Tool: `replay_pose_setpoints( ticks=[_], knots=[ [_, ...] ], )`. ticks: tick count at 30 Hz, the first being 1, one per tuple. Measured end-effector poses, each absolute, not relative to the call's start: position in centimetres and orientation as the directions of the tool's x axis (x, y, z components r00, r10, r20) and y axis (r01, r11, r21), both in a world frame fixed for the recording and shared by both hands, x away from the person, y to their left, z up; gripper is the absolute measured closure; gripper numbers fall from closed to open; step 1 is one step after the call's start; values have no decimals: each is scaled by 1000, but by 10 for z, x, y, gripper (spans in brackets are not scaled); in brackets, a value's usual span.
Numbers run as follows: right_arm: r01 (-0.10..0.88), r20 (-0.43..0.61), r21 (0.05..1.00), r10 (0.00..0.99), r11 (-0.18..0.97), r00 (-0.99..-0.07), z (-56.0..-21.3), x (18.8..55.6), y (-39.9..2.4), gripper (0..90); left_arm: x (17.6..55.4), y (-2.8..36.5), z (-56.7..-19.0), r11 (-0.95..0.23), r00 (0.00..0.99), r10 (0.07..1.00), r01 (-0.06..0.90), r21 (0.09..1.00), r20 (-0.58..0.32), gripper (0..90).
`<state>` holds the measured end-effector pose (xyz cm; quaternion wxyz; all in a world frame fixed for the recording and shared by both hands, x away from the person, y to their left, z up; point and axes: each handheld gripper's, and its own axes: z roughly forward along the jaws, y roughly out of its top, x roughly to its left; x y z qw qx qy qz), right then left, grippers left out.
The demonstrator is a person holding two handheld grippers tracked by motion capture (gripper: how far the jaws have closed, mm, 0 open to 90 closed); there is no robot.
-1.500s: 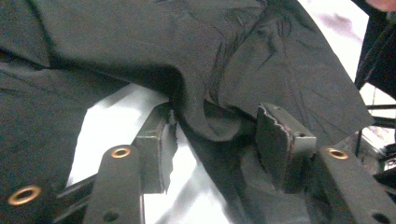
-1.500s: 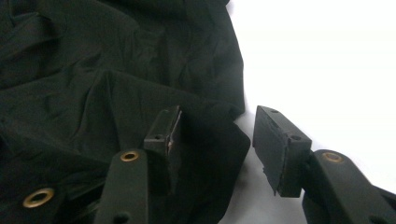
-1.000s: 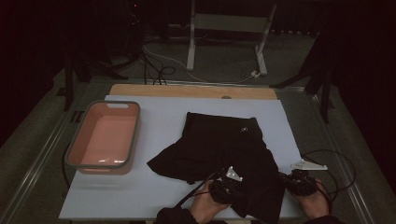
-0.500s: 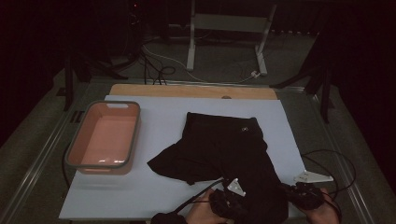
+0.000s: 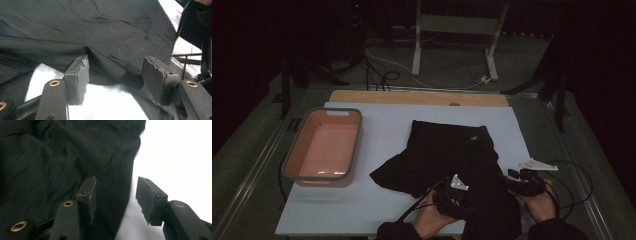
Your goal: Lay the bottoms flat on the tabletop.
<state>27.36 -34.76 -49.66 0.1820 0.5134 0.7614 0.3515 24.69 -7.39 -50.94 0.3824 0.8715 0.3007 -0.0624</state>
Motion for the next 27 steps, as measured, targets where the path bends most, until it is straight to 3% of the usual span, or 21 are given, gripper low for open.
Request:
replay_pose_setpoints(
  ticks=[3,7,8,9,10,13,14,27],
  knots=[
    [666,63,707,917,237,-394,-501,289,-344,517,249,-77,-513,-528,803,479,586,615,-354,463],
    [684,59,692,927,229,-370,-506,301,-344,544,249,-79,-514,-543,806,475,584,604,-353,672],
    [692,67,686,928,223,-366,-508,304,-344,557,248,-81,-515,-563,815,464,573,595,-347,672],
    [709,53,663,930,241,-365,-513,307,-343,614,248,-81,-515,-569,819,463,568,595,-339,851],
    [712,38,653,928,257,-370,-514,307,-342,662,248,-81,-515,-575,821,452,567,590,-350,869],
    [711,24,652,929,264,-368,-514,305,-342,759,244,-84,-515,-591,835,430,548,592,-344,881],
    [716,21,643,928,271,-371,-513,303,-342,868,242,-86,-514,-598,841,419,539,592,-342,884],
    [715,-18,655,951,244,-308,-508,284,-360,886,224,-95,-510,-630,877,336,481,610,-345,854]
  ],
)
